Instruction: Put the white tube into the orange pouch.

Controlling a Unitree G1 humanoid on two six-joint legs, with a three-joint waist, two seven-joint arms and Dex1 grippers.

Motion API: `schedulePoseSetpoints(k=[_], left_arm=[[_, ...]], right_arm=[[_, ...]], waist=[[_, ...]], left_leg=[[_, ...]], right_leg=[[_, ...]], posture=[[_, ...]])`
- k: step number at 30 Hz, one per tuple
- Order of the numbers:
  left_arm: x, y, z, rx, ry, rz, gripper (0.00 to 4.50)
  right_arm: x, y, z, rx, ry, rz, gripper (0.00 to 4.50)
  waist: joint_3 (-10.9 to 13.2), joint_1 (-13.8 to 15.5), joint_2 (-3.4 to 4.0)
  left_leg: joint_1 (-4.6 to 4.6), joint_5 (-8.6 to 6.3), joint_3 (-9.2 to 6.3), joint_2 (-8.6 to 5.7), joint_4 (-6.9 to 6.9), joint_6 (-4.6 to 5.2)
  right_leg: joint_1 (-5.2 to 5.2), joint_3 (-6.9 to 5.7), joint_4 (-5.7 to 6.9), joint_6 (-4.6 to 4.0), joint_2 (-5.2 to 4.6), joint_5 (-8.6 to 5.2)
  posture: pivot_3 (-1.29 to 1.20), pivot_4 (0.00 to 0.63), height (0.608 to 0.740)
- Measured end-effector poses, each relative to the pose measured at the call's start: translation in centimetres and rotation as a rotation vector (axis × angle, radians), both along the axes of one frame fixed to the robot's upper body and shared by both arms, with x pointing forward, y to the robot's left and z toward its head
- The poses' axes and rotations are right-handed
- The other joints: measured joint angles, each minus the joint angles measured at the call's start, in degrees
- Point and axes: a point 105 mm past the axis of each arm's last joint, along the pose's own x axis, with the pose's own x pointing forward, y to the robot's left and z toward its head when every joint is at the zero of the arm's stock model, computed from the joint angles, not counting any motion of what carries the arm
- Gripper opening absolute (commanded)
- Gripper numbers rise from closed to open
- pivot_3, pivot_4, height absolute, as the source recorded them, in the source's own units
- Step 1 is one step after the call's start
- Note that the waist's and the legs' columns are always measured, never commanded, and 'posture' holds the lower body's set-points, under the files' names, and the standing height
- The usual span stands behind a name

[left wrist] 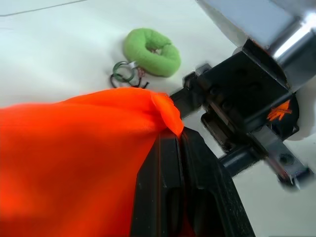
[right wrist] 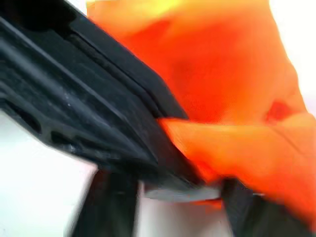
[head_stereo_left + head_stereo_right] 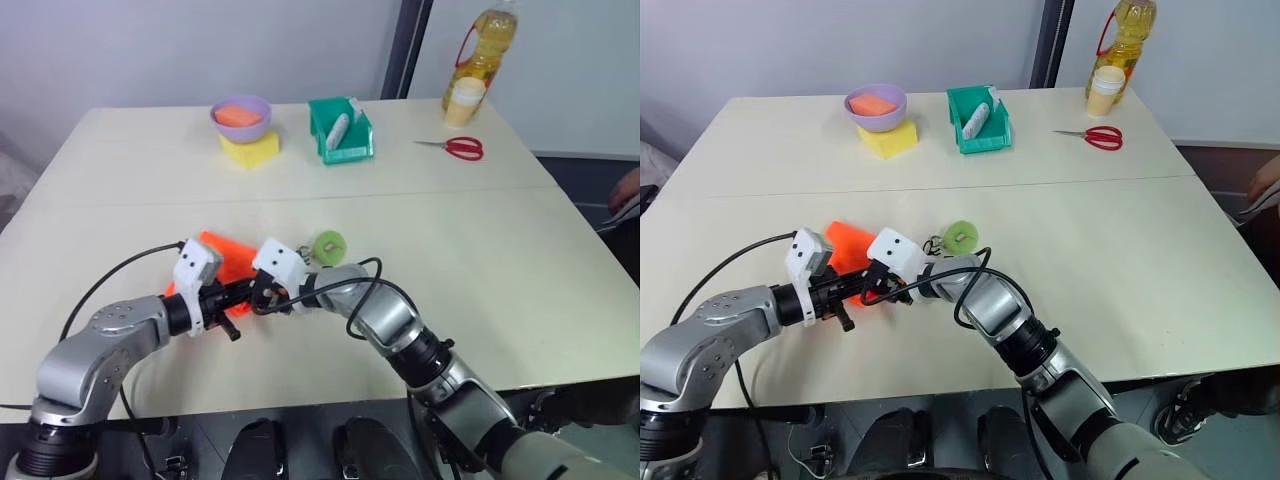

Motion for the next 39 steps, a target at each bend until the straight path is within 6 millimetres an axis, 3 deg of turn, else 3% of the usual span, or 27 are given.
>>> schedulePoseSetpoints(k=[2, 11, 16, 21, 30, 33, 34, 37, 39], left_arm=[[0.0, 0.8, -0.3, 0.003, 0.013, 0.029, 0.00], [0.2, 6.3, -1.6, 0.057, 0.049, 0.180, 0.00], [0.5, 8.8, -1.5, 0.091, 0.035, 0.233, 0.00], [0.6, 9.5, -1.5, 0.094, 0.029, 0.242, 0.00], [0.0, 8.7, -1.5, 0.080, 0.038, 0.208, 0.00], [-0.9, 7.8, -1.5, 0.033, 0.079, 0.153, 0.96], [-1.2, 7.5, -1.5, 0.019, 0.094, 0.137, 1.47], [-1.9, 7.0, -1.6, -0.009, 0.128, 0.105, 2.96], [-2.0, 7.2, -1.6, -0.005, 0.135, 0.109, 4.02]], right_arm=[[-0.2, -0.6, 0.4, 0.025, -0.006, -0.002, 4.47], [-1.6, -6.5, 0.2, 0.021, -0.032, -0.025, 4.47], [-0.7, -8.0, 0.7, 0.017, -0.071, -0.084, 4.47], [0.8, -8.9, 1.0, -0.050, -0.189, -0.116, 4.47], [1.7, -8.5, -1.0, -0.113, -0.227, -0.107, 4.47], [2.3, -8.2, -1.6, -0.115, -0.218, -0.124, 4.50], [2.5, -8.1, -1.7, -0.111, -0.216, -0.131, 4.24], [2.8, -7.7, -1.9, -0.105, -0.217, -0.142, 3.16], [3.0, -7.7, -2.0, -0.109, -0.228, -0.147, 2.10]], waist=[[0.00, 0.07, 0.00], [0.01, -0.12, 0.01], [0.01, -0.58, 0.01], [0.01, -0.67, 0.01], [0.01, -1.00, 0.01], [0.01, -1.22, 0.00], [0.01, -1.25, 0.01], [0.01, -1.28, 0.01], [0.01, -1.25, 0.01]], left_leg=[[0.00, 0.00, -0.01, 0.00, 0.00, 0.00], [0.00, -0.02, -0.03, 0.01, -0.06, 0.02], [0.01, -0.01, -0.06, 0.01, -0.09, 0.00], [0.00, -0.02, -0.05, 0.00, -0.08, 0.03], [0.00, -0.02, -0.05, 0.01, -0.09, 0.02], [0.01, -0.01, -0.05, 0.01, -0.08, 0.02], [0.01, -0.01, -0.05, 0.01, -0.08, 0.02], [0.03, -0.01, -0.05, 0.01, -0.08, 0.01], [0.03, -0.01, -0.06, 0.01, -0.07, 0.01]], right_leg=[[0.00, -0.01, 0.00, 0.00, 0.00, 0.00], [-0.02, -0.03, -0.01, -0.02, -0.01, -0.01], [-0.03, -0.05, 0.00, -0.06, -0.01, 0.02], [-0.02, -0.05, -0.04, -0.06, -0.02, 0.02], [-0.02, -0.05, -0.03, -0.06, -0.01, 0.02], [-0.01, -0.05, -0.02, -0.06, -0.01, 0.02], [-0.01, -0.05, -0.01, -0.06, -0.01, 0.02], [0.00, -0.05, 0.01, -0.06, 0.00, 0.02], [0.00, -0.05, 0.01, -0.06, -0.01, 0.02]], posture=[[0.00, 0.150, 0.740], [0.00, 0.150, 0.740], [0.00, 0.150, 0.740], [0.00, 0.150, 0.740], [0.00, 0.150, 0.740], [0.00, 0.150, 0.740], [0.00, 0.150, 0.740], [0.00, 0.150, 0.740], [0.00, 0.150, 0.740]])
